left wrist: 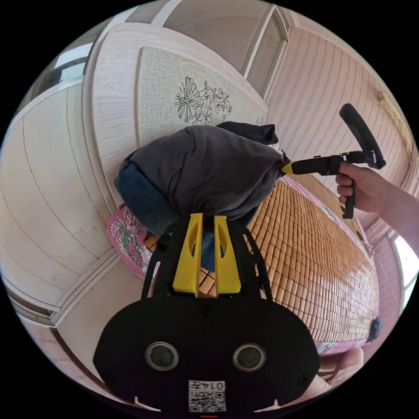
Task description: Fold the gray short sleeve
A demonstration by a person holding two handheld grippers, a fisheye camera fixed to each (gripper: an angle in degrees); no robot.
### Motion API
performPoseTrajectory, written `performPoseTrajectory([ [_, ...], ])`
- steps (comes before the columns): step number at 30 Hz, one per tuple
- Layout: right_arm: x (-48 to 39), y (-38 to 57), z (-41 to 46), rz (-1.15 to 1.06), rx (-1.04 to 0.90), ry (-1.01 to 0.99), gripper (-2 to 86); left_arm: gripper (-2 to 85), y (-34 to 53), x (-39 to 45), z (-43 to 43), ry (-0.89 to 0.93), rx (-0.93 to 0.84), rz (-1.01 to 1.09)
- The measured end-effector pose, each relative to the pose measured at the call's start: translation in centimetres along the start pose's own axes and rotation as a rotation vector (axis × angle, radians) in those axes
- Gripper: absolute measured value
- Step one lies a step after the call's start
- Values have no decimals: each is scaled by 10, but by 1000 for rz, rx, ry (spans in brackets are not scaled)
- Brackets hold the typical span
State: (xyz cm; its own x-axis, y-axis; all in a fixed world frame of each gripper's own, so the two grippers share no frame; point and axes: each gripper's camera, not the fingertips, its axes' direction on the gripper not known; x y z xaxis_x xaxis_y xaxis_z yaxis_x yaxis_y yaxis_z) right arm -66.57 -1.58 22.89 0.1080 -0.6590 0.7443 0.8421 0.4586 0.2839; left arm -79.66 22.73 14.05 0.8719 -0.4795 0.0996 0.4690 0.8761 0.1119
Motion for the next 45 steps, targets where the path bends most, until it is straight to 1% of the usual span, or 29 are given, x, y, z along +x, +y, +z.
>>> performPoseTrajectory([
  [3,17,17,-41,25,93,-125,11,36,-4,12,-30,11,79,67],
  [5,28,30,-71,42,164,-172,9,28,-11,25,-59,47,176,134],
  [9,49,72,-153,59,357,-282,6,8,-29,46,-104,133,308,151],
  [11,58,98,-193,52,442,-334,5,-3,-44,71,-141,179,412,180],
  [14,73,153,-261,33,560,-361,5,-9,-62,110,-180,264,518,247],
  [16,84,191,-301,36,618,-357,5,-10,-74,137,-191,330,538,277],
  [19,102,261,-363,56,678,-290,5,-10,-92,193,-190,418,510,349],
  [21,120,317,-413,105,731,-208,5,-10,-102,236,-181,481,480,391],
  [23,136,357,-456,172,776,-142,5,-10,-118,307,-171,566,437,470],
  [24,145,385,-487,208,808,-98,6,-10,-122,327,-171,574,437,500],
  [25,149,398,-501,220,815,-70,6,-10,-126,364,-176,601,447,556],
  [26,155,426,-527,235,805,1,6,-10,-126,398,-184,650,473,614],
  [27,159,459,-548,261,796,64,6,-10,-124,415,-188,678,481,649],
  [28,160,478,-557,275,803,90,6,-10,-116,447,-193,737,483,716],
  [30,164,565,-576,370,807,147,6,-10,-94,498,-191,861,415,819],
  [31,165,590,-577,403,804,156,6,-10,-71,531,-183,955,343,872],
  [32,168,640,-574,480,780,164,7,-10,-41,564,-169,1059,251,916],
  [33,170,691,-565,567,744,177,7,-10,-23,580,-160,1116,201,926],
  [34,171,717,-559,612,721,188,7,-10,15,613,-139,1212,87,932],
  [35,172,767,-544,719,651,212,7,-10,59,646,-116,1276,-29,949],
  [36,174,815,-527,850,579,230,8,-10,81,663,-103,1295,-89,955],
  [37,174,838,-519,911,549,239,8,-10,126,693,-79,1310,-199,970],
  [38,174,880,-502,1029,481,259,8,-10,168,720,-56,1298,-308,967],
  [39,174,917,-487,1151,391,293,8,-10,188,732,-47,1288,-346,989],
  [40,173,933,-481,1211,350,317,8,-10,222,755,-27,1247,-462,1013],
  [41,170,961,-474,1309,298,372,8,-10,248,771,-10,1252,-604,1021],
  [42,166,983,-470,1391,255,420,9,-10,257,776,-6,1284,-653,1036],
  [43,165,991,-469,1421,235,437,9,-10,267,781,-2,1324,-704,1061],
  [45,162,999,-468,1431,145,540,7,-10,269,783,-4,1311,-674,1128],
])
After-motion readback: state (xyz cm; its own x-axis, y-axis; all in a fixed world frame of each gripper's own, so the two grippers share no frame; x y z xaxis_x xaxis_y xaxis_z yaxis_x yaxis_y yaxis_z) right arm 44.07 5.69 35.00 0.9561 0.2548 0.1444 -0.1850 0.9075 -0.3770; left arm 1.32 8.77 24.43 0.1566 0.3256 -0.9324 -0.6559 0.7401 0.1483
